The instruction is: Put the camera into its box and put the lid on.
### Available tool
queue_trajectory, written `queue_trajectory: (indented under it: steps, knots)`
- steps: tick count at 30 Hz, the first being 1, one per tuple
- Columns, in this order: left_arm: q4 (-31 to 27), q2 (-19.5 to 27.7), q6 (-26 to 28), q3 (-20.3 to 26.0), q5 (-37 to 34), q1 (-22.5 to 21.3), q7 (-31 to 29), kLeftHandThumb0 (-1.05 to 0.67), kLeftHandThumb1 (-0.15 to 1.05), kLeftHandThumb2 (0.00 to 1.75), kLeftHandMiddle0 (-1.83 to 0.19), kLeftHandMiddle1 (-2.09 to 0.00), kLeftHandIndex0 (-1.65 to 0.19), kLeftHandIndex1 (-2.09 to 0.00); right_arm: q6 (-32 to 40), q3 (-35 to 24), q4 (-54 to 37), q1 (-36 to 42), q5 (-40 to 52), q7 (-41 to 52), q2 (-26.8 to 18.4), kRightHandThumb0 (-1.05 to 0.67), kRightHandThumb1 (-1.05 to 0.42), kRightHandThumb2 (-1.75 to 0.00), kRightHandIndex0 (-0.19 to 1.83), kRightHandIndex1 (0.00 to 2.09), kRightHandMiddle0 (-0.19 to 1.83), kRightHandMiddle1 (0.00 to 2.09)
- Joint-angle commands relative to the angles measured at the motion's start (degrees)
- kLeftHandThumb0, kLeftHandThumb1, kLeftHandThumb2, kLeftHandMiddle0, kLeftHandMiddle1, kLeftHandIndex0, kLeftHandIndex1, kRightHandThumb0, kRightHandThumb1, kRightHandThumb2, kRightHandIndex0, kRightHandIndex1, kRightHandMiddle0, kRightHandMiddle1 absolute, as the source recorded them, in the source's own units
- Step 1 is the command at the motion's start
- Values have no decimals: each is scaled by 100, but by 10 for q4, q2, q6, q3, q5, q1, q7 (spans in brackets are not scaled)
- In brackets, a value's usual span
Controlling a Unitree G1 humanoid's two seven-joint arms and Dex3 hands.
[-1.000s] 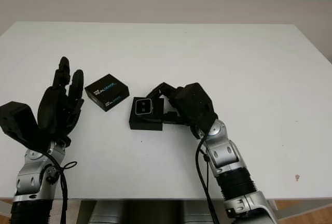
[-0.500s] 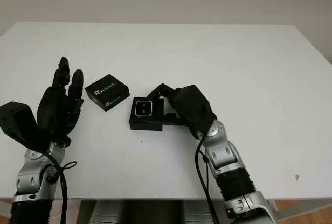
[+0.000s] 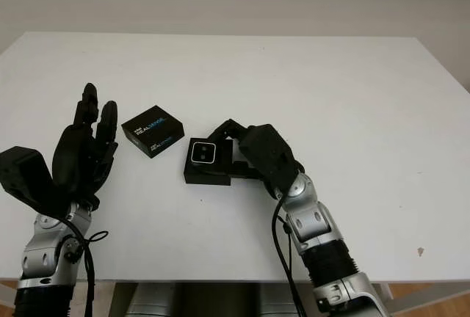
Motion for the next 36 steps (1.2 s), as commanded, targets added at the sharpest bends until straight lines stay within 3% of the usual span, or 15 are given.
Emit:
queue_trajectory:
  steps: [1,20,36]
  knots:
    - [-9,3,-1,3,-3,2,-3,-68,105,38,19,-4,19,-1,-2,-2,22,7,-2,-5,2,-37,-95,-5,23,6,20,184]
    - [-13,1,1,0,1,2,0,-68,105,39,19,-4,19,-1,-42,-21,43,-10,-1,-3,-12,-37,-95,-5,25,6,29,173]
    - [-17,1,7,2,-2,3,1,-69,105,37,19,-4,19,-2,-22,-8,24,-3,-12,31,-25,-36,-94,-5,24,5,31,177]
